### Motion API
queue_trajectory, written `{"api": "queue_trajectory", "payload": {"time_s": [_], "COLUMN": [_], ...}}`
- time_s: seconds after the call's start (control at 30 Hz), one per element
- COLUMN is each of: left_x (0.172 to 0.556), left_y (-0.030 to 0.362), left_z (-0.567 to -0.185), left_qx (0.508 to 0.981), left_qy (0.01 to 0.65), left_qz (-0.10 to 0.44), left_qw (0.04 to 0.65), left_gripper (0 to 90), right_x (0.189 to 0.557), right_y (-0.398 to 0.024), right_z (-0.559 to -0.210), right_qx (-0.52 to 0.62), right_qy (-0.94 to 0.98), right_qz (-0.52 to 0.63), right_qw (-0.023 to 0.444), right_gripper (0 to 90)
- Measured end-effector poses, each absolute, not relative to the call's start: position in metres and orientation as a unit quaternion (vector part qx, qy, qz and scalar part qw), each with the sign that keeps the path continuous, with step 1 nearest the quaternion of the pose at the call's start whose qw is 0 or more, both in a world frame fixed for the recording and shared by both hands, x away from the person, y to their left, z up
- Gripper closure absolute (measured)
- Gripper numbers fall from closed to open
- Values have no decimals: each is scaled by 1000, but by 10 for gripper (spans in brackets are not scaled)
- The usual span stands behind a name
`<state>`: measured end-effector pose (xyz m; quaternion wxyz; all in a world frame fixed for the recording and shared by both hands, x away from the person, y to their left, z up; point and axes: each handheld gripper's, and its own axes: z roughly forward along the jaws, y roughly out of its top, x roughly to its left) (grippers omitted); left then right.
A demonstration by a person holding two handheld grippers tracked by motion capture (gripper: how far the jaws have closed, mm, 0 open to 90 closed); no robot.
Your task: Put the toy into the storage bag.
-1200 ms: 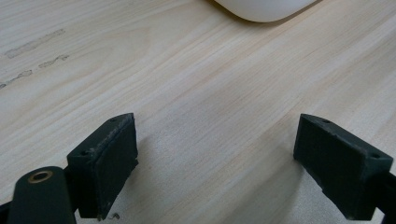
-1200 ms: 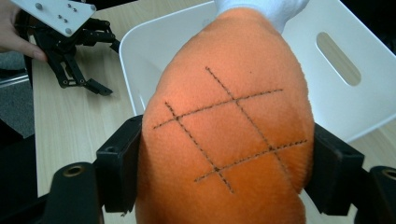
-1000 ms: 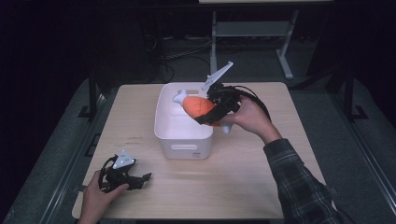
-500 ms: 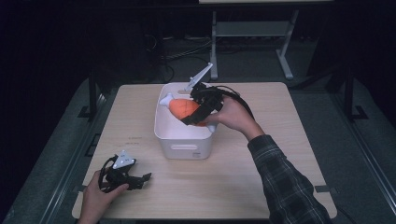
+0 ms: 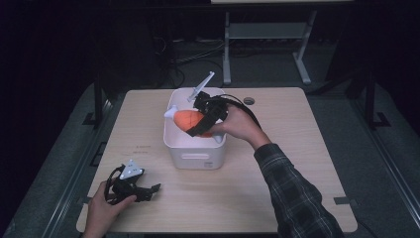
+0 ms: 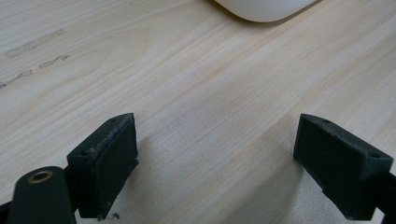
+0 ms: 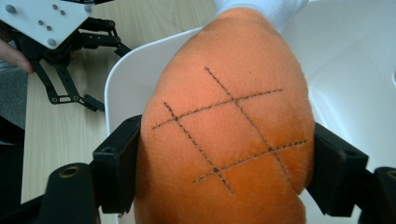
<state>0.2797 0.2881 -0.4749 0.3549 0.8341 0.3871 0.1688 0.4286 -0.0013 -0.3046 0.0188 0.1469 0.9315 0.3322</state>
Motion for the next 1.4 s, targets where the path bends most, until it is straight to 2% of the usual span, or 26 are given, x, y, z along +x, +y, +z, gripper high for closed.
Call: {"api": "queue_trajectory", "payload": {"time_s": [0.73, 1.1, 1.4], "left_x": [280, 280, 280], "left_y": [288, 288, 288], "left_z": [-475, -475, -475], "left_qx": [834, 834, 834], "left_qy": [387, 387, 387], "left_qz": [169, 169, 169], "left_qw": [355, 356, 355], "left_gripper": [126, 126, 126], "right_x": [432, 434, 432], "right_y": [8, 9, 6], "right_z": [-323, -323, -319], "right_qx": [147, 157, 158], "right_qy": [941, 940, 938], "right_qz": [304, 303, 307], "right_qw": [4, 16, 20], "right_gripper": [191, 126, 126]}}
